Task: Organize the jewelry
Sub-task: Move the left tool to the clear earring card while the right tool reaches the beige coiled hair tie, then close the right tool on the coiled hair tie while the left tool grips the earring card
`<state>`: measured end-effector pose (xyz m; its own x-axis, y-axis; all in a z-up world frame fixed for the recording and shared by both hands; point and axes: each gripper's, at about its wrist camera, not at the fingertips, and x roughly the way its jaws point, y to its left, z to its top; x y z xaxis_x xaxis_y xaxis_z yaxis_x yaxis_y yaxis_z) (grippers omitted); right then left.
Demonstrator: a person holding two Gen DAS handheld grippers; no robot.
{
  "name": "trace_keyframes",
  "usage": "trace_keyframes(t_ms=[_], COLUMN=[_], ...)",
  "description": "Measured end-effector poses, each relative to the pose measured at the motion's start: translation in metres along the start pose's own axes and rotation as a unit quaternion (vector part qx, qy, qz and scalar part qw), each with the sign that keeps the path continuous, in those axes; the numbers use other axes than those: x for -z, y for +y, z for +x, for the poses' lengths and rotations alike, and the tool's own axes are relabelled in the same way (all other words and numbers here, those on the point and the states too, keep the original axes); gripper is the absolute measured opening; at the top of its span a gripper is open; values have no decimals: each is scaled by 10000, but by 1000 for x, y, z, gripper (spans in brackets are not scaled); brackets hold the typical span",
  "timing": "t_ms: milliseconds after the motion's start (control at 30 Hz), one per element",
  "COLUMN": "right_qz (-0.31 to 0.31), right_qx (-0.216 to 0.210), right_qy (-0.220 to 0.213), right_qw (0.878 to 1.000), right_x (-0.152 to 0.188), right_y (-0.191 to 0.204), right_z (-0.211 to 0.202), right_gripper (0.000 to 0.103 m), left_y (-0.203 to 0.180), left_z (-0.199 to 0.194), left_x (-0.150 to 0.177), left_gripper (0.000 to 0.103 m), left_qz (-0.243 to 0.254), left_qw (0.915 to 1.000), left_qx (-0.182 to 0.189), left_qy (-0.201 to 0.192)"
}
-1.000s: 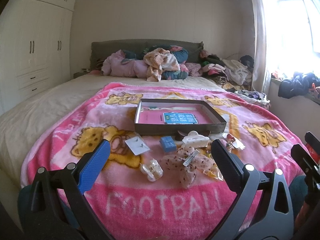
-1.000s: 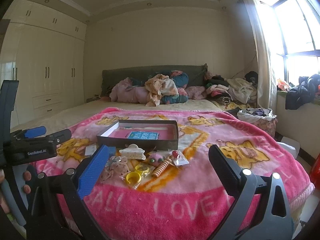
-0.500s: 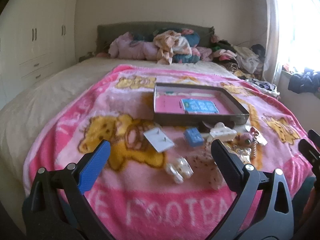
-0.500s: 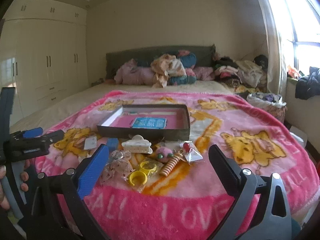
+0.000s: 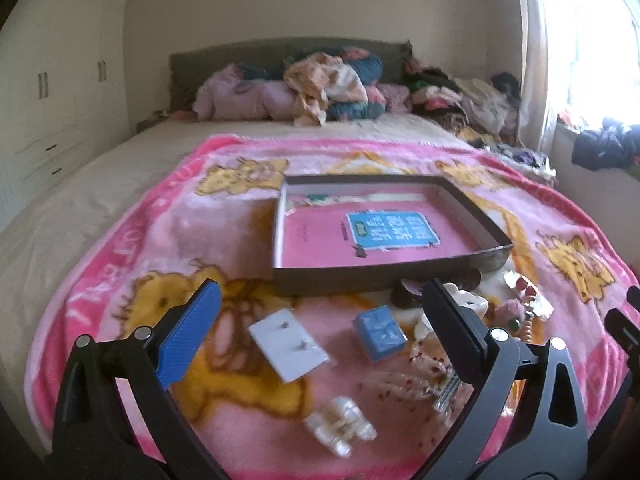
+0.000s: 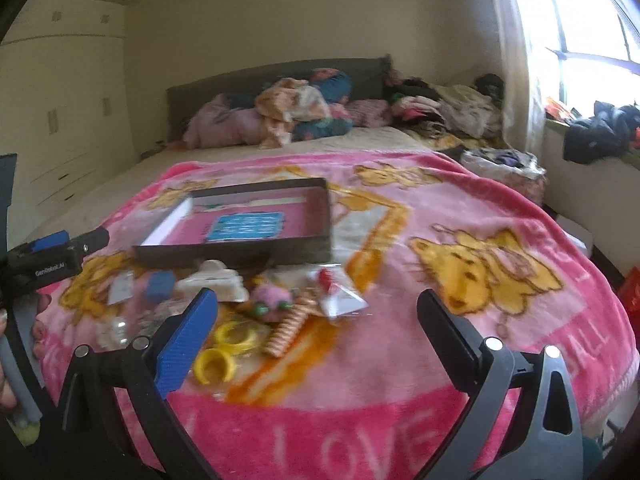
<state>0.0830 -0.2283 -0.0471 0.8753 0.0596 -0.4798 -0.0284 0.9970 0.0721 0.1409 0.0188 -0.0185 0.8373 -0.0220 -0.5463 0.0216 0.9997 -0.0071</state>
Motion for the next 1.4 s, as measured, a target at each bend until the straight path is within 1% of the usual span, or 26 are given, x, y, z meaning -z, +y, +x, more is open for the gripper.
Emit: trace_keyframes(t_ms=[67, 133, 267, 367, 400, 433, 467, 533, 600, 633, 700, 800, 833, 900, 933, 967, 1000, 1067, 1100, 1133, 1300, 1400], right_qz=[88, 107, 179, 350, 407, 416, 438, 544, 731, 763, 811, 814, 789, 773, 767, 786, 890, 1033, 1037, 1029, 1182, 1243], right_qx=[88, 184, 150, 48, 19, 5, -12, -64, -187, -212, -289, -350, -360, -364, -363, -361, -380, -470, -525, -552, -733, -794], right_qy=[47, 155, 423, 696, 771, 834, 921, 1123, 1285, 1336, 1447, 1506, 1528, 1552, 1566, 1585, 1592, 1584, 1598, 1614, 1619, 1502], right_qw=[9999, 9997, 9988, 9969, 9962, 9956, 9948, 9922, 9888, 9879, 9857, 9846, 9844, 9842, 9840, 9836, 9825, 9808, 9803, 9800, 9770, 9776], right_x=[3, 7, 14, 18, 20, 21, 22, 26, 28, 29, 30, 31, 31, 29, 29, 28, 26, 23, 23, 23, 28, 26], right_y=[-9, -14, -19, -21, -21, -19, -19, -18, -18, -19, -17, -14, -12, -9, -7, -6, -6, -7, -6, -4, 0, 2], right_z=[5, 12, 28, 43, 49, 51, 57, 68, 78, 81, 88, 93, 95, 100, 103, 105, 107, 106, 106, 105, 94, 84], right_gripper=[97, 97, 97, 96, 91, 82, 79, 65, 58, 53, 48, 43, 41, 37, 34, 34, 33, 30, 24, 22, 20, 20], left_y=[-5, -7, -3, 3, 6, 10, 13, 20, 28, 29, 32, 38, 39, 42, 42, 43, 44, 45, 45, 46, 38, 31], left_z=[13, 26, 49, 59, 62, 65, 67, 70, 73, 75, 76, 79, 81, 84, 87, 88, 87, 86, 85, 83, 82, 83], left_x=[0, 1, 6, 9, 11, 12, 13, 15, 16, 16, 17, 22, 24, 28, 30, 31, 31, 30, 30, 30, 33, 35], left_gripper=[92, 92, 92, 92, 92, 92, 92, 92, 89, 86, 83, 71, 66, 62, 57, 55, 55, 50, 49, 49, 45, 44], left_qz=[44, 75, 72, 114, 101, 49, 26, -72, -158, -178, -201, -223, -233, -272, -294, -304, -337, -404, -442, -490, -375, -241], left_qw=[9998, 9996, 9987, 9980, 9978, 9977, 9975, 9970, 9963, 9960, 9955, 9947, 9944, 9935, 9927, 9923, 9923, 9922, 9920, 9914, 9902, 9906], left_qx=[95, 65, -91, -196, -214, -206, -215, -204, -178, -170, -183, -73, -25, 59, 120, 150, 183, 276, 330, 420, 609, 560], left_qy=[139, 253, 489, 584, 615, 649, 675, 748, 826, 864, 911, 999, 1028, 1106, 1167, 1190, 1174, 1145, 1136, 1141, 1203, 1223])
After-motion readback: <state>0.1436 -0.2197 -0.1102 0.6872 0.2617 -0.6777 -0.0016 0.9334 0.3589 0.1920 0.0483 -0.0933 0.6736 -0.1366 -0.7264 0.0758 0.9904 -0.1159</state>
